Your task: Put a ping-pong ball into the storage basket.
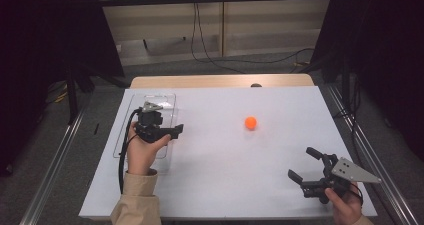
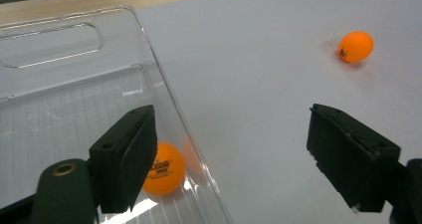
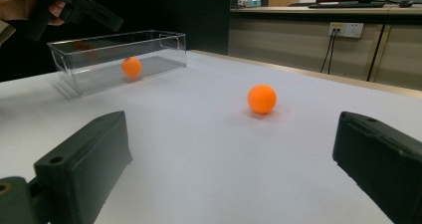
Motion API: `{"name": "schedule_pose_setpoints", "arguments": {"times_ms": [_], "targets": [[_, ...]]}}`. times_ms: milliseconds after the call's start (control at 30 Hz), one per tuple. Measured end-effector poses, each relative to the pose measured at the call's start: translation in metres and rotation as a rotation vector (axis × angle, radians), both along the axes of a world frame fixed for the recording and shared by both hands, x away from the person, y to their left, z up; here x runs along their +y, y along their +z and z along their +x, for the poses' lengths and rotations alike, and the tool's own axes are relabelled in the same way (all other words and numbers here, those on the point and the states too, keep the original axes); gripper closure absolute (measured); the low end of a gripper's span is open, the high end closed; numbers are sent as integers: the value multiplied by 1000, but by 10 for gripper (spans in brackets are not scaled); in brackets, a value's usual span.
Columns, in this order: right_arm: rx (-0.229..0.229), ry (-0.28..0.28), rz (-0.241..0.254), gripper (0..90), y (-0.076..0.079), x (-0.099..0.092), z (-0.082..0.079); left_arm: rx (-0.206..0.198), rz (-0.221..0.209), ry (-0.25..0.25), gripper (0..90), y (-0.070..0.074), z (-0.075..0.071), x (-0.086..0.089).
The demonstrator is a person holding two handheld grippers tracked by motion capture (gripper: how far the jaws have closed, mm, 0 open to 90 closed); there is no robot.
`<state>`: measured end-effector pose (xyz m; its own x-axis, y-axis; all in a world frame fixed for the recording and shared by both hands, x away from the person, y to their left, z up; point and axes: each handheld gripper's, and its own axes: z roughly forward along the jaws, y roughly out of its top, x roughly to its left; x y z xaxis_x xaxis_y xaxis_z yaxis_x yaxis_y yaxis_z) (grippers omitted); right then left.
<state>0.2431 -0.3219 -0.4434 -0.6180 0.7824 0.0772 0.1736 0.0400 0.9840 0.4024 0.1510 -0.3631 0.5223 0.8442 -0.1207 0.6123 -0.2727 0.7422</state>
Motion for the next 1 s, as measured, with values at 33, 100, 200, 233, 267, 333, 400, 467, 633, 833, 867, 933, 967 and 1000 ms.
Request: {"name": "schedule_pose_setpoints", "arguments": {"times_ms": [33, 100, 200, 233, 267, 333, 400, 467, 633, 833, 867, 933, 967, 1000], "targets": [[0, 0, 0, 11, 0, 0, 0, 0, 3, -3, 188, 0, 0, -1], [-1, 1, -1, 11, 0, 0, 0, -2, -16, -13, 177, 1, 0, -3], [0, 0, 0, 11, 0, 0, 0, -1, -27, -32, 165, 1, 0, -6], [0, 0, 0, 11, 0, 0, 0, -2, -26, -37, 165, 1, 0, -8], [0, 0, 0, 11, 0, 0, 0, 1, -23, -44, 165, 1, 0, -9], [-1, 2, 0, 11, 0, 0, 0, 8, -28, -50, 156, 0, 0, -12], [2, 0, 1, 11, 0, 0, 0, 11, -24, -57, 156, -1, 1, -15], [5, -1, 2, 11, 0, 0, 0, 12, -21, -62, 148, -2, 1, -18], [4, -2, 1, 11, -1, 0, 0, 10, -30, -74, 139, -4, 3, -24], [4, -2, -2, 11, -1, -1, 1, -3, -31, -92, 137, -6, 4, -31], [4, -3, -1, 11, -1, -1, 1, -5, -33, -93, 137, -6, 3, -32], [7, -6, -1, 11, -1, -1, 1, -12, -35, -95, 137, -5, 3, -34], [7, -7, -1, 11, -1, -1, 1, -18, -31, -100, 136, -4, 3, -35], [7, -6, -2, 11, -1, -1, 1, -22, -40, -94, 136, -4, 3, -36]]}}
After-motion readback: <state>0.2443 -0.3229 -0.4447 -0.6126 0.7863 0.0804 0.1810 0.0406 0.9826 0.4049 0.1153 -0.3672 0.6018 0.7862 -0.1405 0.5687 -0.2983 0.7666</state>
